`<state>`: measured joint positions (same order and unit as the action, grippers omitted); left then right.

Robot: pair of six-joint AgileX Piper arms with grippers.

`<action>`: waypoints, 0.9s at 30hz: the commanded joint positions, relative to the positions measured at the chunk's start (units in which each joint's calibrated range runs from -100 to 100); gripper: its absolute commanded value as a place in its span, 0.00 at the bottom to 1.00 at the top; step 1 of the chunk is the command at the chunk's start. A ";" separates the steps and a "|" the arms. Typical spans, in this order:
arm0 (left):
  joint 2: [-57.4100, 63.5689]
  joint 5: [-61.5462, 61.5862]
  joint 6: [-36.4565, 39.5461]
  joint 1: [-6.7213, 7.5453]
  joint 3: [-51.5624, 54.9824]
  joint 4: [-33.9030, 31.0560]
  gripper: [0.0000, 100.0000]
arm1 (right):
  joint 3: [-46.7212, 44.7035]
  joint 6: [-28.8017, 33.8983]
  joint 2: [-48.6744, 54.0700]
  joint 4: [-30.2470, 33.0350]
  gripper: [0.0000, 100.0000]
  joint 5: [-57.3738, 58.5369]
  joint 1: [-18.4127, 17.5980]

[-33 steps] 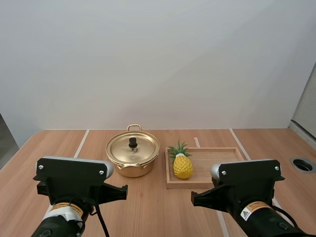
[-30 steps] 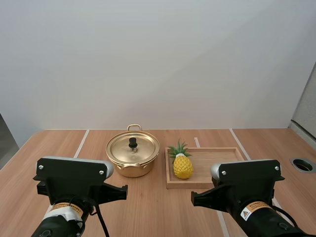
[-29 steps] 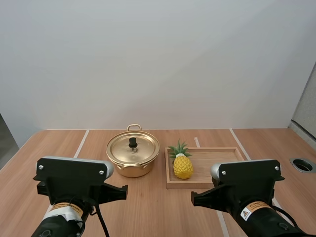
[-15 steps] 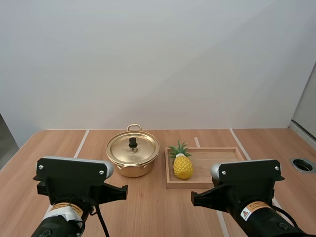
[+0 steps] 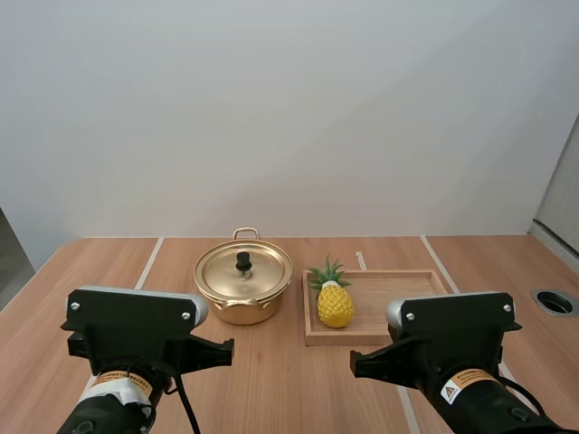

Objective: Open the pot, put the pineapple inside, and close it

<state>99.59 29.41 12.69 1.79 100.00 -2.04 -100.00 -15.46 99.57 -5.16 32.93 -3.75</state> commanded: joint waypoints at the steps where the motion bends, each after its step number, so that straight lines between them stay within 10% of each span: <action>1: 0.41 -1.77 0.35 0.26 0.00 0.09 0.00 | 0.00 0.41 0.43 0.36 0.00 -1.43 -0.07; 27: 0.41 -1.93 0.35 0.26 0.00 0.23 0.00 | 0.00 0.41 0.43 -0.44 0.00 -1.61 -0.07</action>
<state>99.59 29.41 12.69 1.79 100.00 -2.04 -100.00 -15.46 99.57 -5.16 32.93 -3.75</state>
